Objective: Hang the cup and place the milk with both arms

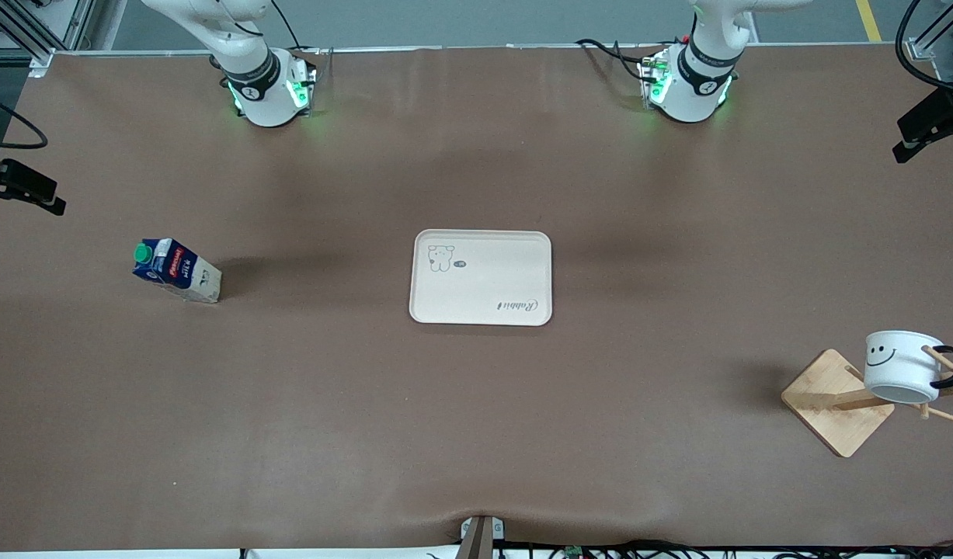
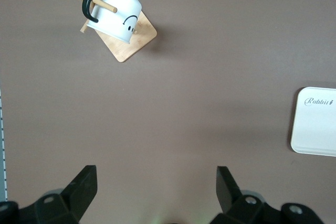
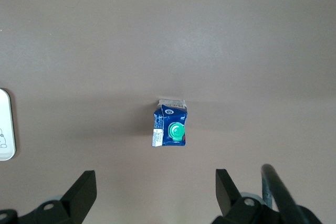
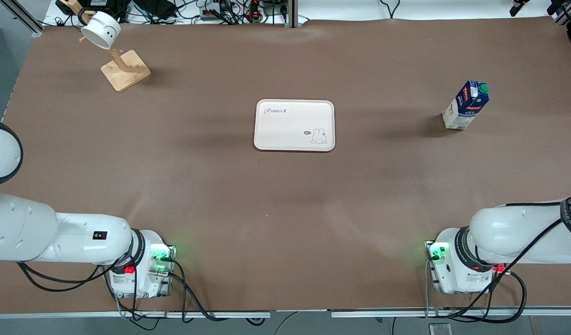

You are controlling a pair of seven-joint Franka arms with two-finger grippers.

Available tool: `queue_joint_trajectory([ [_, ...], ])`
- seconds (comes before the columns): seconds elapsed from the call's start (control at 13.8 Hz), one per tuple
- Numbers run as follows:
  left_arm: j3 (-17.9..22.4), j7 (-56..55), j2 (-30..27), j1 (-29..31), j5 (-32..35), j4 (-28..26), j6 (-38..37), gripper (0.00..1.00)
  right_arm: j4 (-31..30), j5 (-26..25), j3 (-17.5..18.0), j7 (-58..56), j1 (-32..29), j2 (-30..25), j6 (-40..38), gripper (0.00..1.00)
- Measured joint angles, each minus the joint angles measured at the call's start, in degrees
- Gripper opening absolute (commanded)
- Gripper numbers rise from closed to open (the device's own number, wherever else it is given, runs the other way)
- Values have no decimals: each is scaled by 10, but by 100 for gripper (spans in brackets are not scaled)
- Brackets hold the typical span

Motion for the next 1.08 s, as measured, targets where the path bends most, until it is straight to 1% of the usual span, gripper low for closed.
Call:
queue_joint_trajectory([
  [0.14,2,-1,0,-3,-3,0,-4,100,0,0,0,0,0,0,0,100],
  [0.43,-4,-5,0,-5,-33,-12,-8,100,0,0,0,0,0,0,0,100],
  [0.72,-29,-29,-3,-5,-34,-47,14,100,0,0,0,0,0,0,0,100],
  [0.94,-31,-31,-15,-4,-34,-83,44,100,0,0,0,0,-1,0,0,100],
  [1.08,-30,-31,-19,-4,-34,-89,52,100,0,0,0,0,-1,0,0,100],
])
